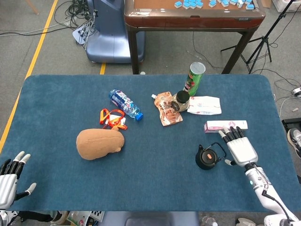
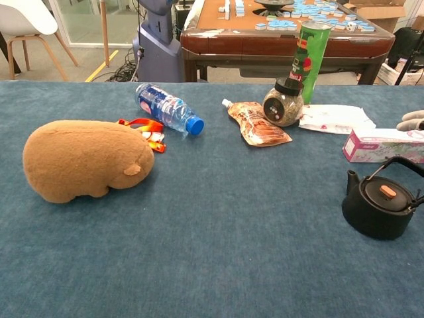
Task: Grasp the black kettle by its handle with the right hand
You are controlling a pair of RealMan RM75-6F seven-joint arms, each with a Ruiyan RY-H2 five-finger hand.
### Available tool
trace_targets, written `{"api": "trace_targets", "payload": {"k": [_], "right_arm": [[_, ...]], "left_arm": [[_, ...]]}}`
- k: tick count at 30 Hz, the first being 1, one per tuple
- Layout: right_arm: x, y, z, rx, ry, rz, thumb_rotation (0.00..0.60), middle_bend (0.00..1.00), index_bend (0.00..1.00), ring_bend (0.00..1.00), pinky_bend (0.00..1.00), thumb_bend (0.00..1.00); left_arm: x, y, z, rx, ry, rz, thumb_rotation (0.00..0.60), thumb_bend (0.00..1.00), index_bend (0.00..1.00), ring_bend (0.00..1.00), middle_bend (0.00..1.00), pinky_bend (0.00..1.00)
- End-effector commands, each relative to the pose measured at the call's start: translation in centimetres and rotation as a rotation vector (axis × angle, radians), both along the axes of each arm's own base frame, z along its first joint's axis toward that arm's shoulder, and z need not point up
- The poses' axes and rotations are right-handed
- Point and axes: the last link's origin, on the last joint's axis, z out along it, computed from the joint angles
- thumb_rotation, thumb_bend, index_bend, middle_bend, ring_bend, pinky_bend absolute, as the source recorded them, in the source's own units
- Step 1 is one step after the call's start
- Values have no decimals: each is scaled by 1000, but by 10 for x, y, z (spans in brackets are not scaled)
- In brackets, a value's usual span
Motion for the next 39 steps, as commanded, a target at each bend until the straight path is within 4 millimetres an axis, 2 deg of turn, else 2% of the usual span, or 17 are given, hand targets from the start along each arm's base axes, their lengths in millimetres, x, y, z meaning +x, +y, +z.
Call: {"api": "trace_targets", "payload": {"k": [1,5,8,24,33,39], "right_arm": [[-2,-7,0,-10,6,-4,537,45,0,5,20,0],[0,-20,-4,-35,9,18,585,45,0,5,20,0],[5,-30,-9,-55,17,43,597,45,0,5,20,0],[52,-65,-43,-82,-27,145,600,45,0,5,20,0],[76,-67,-56,-65,-84,187,600,54,0,5,20,0],[71,-57,-49,-32,-115,160,600,101,0,12,20,0]], "left_arm": [[0,0,0,-1,0,2,600,203,114,145,51,46],[0,1,0,0,0,2,600,203,114,145,51,46],[0,1,0,2,0,0,600,203,114,145,51,47],[-3,1,1,4,1,14,600,203,114,145,51,46],[-4,1,2,6,1,19,600,203,114,145,51,46],[-4,0,3,8,0,22,600,203,114,145,51,46]]}}
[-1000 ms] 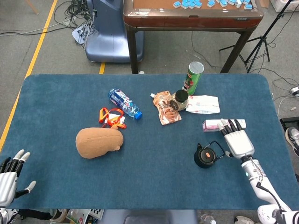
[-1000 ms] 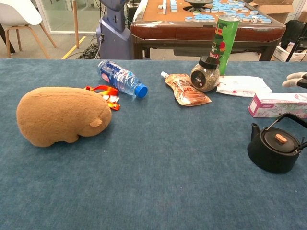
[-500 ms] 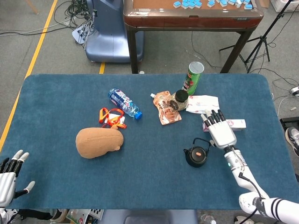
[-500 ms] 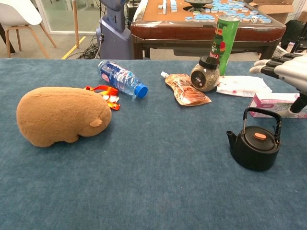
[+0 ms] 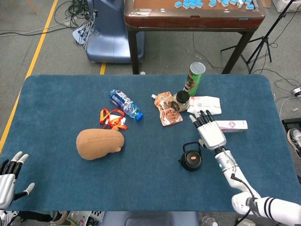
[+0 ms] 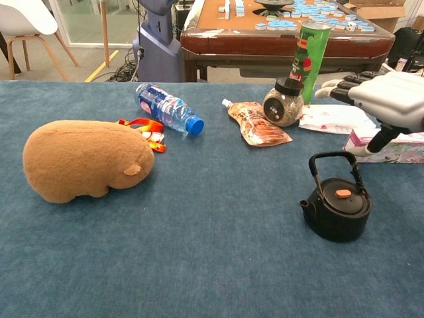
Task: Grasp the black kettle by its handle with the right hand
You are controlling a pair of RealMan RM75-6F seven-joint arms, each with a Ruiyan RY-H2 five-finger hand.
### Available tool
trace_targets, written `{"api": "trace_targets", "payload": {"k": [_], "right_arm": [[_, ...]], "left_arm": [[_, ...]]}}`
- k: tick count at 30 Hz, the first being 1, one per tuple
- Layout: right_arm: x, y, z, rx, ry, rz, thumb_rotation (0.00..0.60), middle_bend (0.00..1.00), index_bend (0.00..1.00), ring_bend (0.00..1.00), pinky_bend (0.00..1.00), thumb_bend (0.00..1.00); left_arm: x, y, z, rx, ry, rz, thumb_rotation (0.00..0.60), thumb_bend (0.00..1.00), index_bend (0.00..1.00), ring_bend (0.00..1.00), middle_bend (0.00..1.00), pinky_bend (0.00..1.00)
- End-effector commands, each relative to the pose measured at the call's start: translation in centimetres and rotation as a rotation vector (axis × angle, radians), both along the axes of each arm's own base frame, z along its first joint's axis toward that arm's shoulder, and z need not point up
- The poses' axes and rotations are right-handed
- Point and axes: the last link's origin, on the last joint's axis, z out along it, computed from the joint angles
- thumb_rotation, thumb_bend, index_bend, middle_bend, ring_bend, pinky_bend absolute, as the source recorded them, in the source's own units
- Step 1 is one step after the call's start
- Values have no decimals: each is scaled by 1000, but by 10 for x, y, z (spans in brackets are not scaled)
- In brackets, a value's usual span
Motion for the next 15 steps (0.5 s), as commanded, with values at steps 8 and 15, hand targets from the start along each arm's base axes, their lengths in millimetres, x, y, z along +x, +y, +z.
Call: {"api": "trace_targets", "payload": {"k": [8,15], "right_arm": [[-9,32,32,202,-149,-118,600,197,0,80,20,18],[0,36,25,300,-232,-131,600,205,0,83,20,17]], "left_arm": [[2,1,-3,-15,2,-3,600,203,114,145,51,47],[5,2,-5,-20,2,-7,600,203,114,145,51,46]]}}
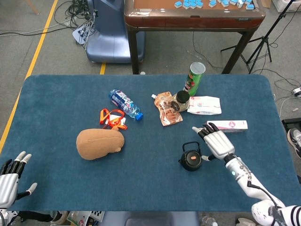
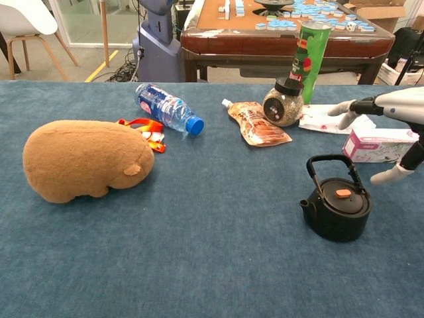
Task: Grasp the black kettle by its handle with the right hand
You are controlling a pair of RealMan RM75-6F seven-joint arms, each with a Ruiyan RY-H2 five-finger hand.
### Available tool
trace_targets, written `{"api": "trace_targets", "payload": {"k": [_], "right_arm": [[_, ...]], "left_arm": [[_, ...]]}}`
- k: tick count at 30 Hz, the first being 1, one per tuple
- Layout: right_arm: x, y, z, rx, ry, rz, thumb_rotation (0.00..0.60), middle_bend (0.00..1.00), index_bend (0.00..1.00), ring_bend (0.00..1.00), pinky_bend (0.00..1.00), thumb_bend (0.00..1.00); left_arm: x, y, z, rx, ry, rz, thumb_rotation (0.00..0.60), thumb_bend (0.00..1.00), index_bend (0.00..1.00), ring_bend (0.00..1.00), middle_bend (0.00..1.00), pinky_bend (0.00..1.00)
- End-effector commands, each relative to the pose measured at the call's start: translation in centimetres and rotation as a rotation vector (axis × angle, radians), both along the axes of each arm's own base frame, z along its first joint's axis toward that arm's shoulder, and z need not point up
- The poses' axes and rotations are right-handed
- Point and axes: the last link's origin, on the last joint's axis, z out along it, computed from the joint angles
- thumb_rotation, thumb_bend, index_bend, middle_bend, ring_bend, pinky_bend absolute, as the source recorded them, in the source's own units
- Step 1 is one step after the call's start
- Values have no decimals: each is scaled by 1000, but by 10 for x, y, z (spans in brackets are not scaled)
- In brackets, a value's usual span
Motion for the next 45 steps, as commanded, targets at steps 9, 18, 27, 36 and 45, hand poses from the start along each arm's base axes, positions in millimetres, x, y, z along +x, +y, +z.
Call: {"api": "trace_targets", "payload": {"k": [9,18,27,36,45], "right_arm": [[15,-9,-30,107,-57,-8,600,248,0,83,20,17],[21,-11,-36,140,-86,-32,600,321,0,83,20,17],[18,8,-16,148,-131,-31,600,409,0,107,20,17],[14,49,2,171,-150,31,600,409,0,142,20,17],[3,75,13,142,-104,62,600,356,57,213,20,17]], "left_arm": [[0,-3,3,7,1,7,600,203,114,145,51,46],[0,-3,5,16,-1,4,600,203,114,145,51,46],[0,-3,4,13,-1,2,600,203,114,145,51,46],[2,-3,3,9,-1,-3,600,203,114,145,51,47],[4,-4,4,11,-3,-10,600,203,114,145,51,46]]}}
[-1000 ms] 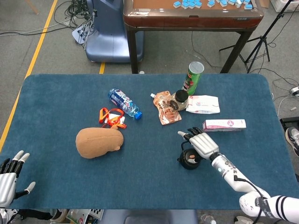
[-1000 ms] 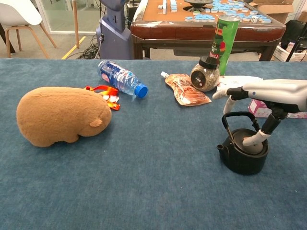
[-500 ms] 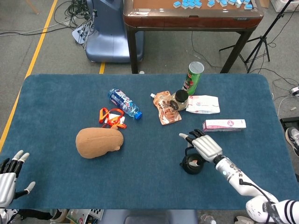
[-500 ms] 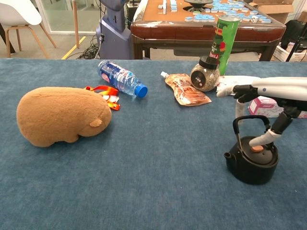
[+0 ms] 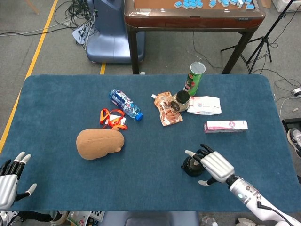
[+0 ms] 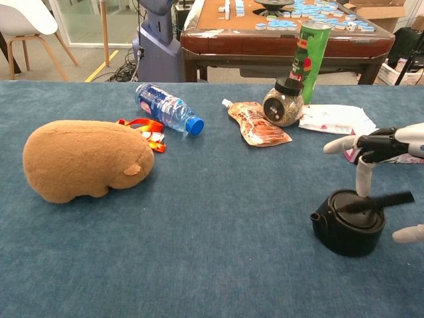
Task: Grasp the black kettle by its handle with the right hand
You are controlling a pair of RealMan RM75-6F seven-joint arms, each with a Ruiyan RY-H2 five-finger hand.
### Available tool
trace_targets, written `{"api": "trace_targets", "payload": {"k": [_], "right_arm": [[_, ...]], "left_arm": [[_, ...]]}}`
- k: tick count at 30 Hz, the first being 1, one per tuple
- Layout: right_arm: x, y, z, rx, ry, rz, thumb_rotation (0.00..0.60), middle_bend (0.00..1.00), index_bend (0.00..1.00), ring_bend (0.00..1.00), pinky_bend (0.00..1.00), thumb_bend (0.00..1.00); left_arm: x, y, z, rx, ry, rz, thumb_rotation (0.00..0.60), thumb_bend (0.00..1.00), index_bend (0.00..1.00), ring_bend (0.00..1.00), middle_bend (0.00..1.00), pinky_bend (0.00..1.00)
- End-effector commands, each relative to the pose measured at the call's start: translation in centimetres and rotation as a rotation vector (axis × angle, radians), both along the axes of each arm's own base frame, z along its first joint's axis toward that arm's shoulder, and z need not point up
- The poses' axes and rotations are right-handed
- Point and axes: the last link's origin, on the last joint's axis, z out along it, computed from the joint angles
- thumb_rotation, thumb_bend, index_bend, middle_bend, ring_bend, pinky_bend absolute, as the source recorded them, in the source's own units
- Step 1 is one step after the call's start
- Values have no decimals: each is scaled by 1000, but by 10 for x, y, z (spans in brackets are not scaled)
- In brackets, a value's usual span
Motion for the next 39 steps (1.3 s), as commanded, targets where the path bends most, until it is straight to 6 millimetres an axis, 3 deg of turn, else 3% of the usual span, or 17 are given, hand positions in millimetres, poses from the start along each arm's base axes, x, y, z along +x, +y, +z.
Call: {"api": "trace_targets", "payload": {"k": [1,5,17,39], "right_arm": [[-5,5,3,-41,22,9,600,353,77,214,20,17],[-9,7,0,-80,52,21,600,351,178,214,20,17],[-8,22,-16,-36,92,28,600,365,290,266,20,18],[-15,39,-31,8,149,35,600,402,322,286,20,17]], "left_arm": [[0,0,0,0,0,-1,600,203,114,145,51,46],[1,0,-1,-4,-1,-6,600,203,114,145,51,46],[-3,0,0,-2,-6,3,600,203,114,145,51,47],[-4,0,-4,-17,-12,-7,600,203,114,145,51,46]]}}
